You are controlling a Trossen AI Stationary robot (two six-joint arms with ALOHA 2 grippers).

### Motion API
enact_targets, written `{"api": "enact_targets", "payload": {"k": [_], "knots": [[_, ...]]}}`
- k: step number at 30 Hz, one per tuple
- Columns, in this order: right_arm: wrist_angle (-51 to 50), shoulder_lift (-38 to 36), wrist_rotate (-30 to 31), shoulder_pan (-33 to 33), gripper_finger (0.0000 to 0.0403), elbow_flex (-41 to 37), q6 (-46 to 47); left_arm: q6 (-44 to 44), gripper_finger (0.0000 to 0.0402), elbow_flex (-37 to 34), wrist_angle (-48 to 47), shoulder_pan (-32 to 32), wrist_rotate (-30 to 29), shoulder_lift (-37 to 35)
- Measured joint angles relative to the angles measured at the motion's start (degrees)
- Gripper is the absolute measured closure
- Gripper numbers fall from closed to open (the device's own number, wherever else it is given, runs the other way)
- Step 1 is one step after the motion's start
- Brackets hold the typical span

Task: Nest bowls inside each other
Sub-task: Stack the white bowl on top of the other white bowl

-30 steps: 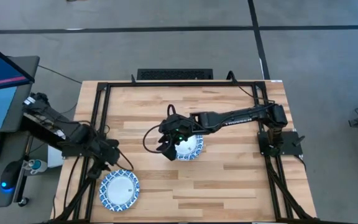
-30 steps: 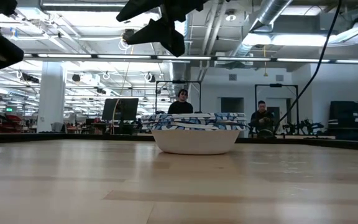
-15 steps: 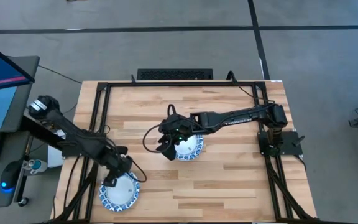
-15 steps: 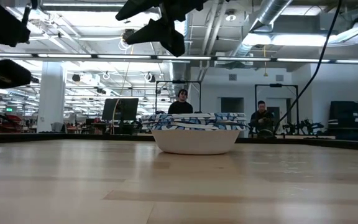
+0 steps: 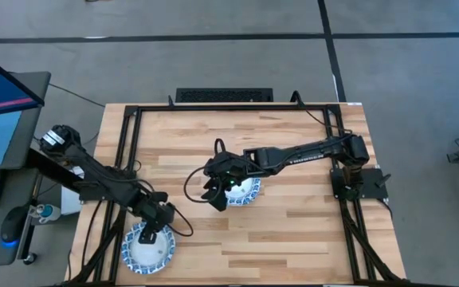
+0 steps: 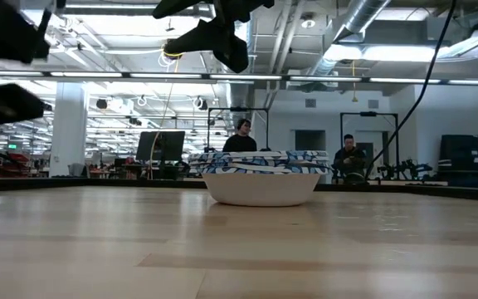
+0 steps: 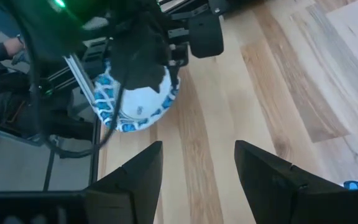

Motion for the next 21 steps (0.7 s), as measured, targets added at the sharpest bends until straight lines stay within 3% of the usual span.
{"api": "enact_targets", "payload": {"k": [21], "knots": [[-0.08, 0.02, -1.46, -0.11, 0.0182, 0.0, -0.17, 1.76, 0.0285, 1.49, -3.15, 0.27, -2.88, -2.41]]}}
